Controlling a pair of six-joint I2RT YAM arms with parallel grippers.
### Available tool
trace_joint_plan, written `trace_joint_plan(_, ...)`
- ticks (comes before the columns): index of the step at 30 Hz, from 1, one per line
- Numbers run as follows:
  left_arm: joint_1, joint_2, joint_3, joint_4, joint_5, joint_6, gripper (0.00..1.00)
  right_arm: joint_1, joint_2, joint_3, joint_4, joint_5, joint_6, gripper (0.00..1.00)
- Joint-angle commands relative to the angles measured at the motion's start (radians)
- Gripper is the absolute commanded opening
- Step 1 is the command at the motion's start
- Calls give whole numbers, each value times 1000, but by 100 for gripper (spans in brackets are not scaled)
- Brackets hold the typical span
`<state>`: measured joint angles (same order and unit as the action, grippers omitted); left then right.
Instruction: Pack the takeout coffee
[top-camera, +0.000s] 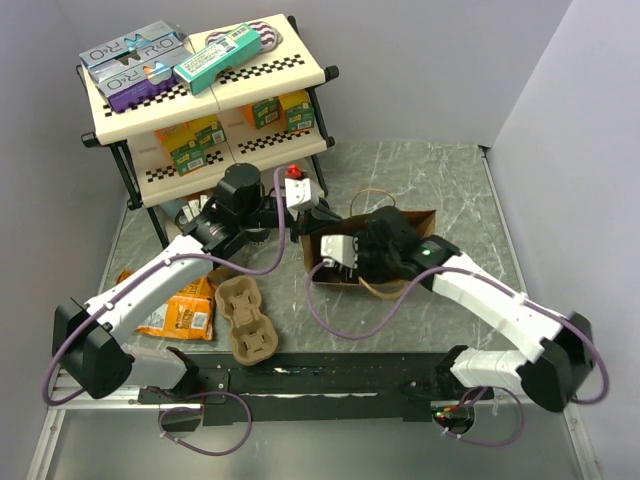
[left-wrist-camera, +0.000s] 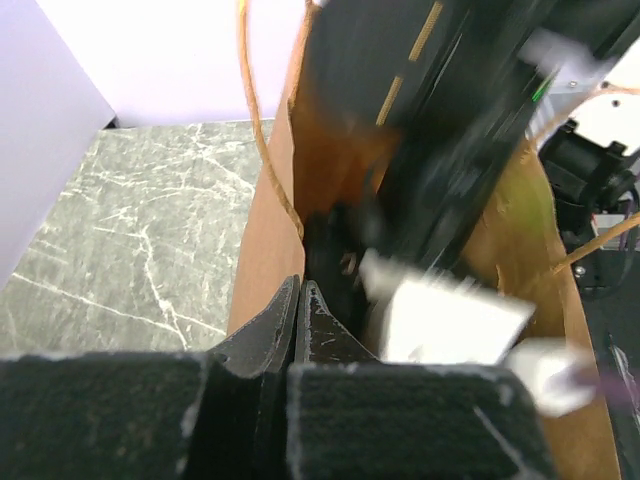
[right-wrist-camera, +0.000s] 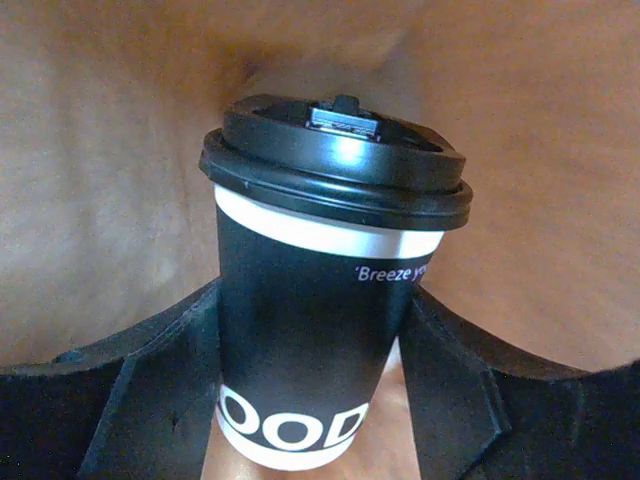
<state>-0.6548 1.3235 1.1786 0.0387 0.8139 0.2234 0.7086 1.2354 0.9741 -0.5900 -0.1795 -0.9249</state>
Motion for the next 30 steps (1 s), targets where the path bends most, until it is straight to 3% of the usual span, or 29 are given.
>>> trace_joint_plan(1, 6, 26, 36, -36, -62, 11, 1, -6, -135, 130, -102, -78, -8, 60)
trace_joint_plan(7, 52, 86, 79, 9, -68, -174, 2, -6, -255, 201, -169, -109, 3, 61)
trace_joint_plan(12, 107, 128, 105, 58, -22, -347, 35, -8, -316, 253, -177, -98, 50, 61)
trace_joint_plan(13, 116, 126, 111, 73, -12, -375, 49, -8, -321, 271, -171, -91, 63, 61)
trace_joint_plan(16, 149, 115, 125, 170, 14, -505, 68, -11, -327, 334, -142, -77, 121, 61)
trace_joint_plan(18, 162, 103, 165, 208, 28, -580, 76, -20, -326, 379, -108, -78, 161, 62)
trace_joint_plan(19, 164, 100, 183, 216, 37, -599, 85, -27, -323, 394, -97, -83, 173, 62)
trace_joint_plan(21, 165, 82, 241, 213, 63, -628, 87, -50, -318, 440, -77, -101, 207, 63)
trace_joint_plan(25, 165, 39, 312, 158, 174, -583, 98, -90, -304, 506, -76, -158, 245, 64)
trace_joint_plan(27, 167, 8, 332, 110, 238, -483, 99, -106, -304, 535, -97, -193, 248, 64)
trace_joint_plan(30, 164, -21, 380, -84, 315, -301, 100, -104, -327, 560, -142, -267, 271, 64)
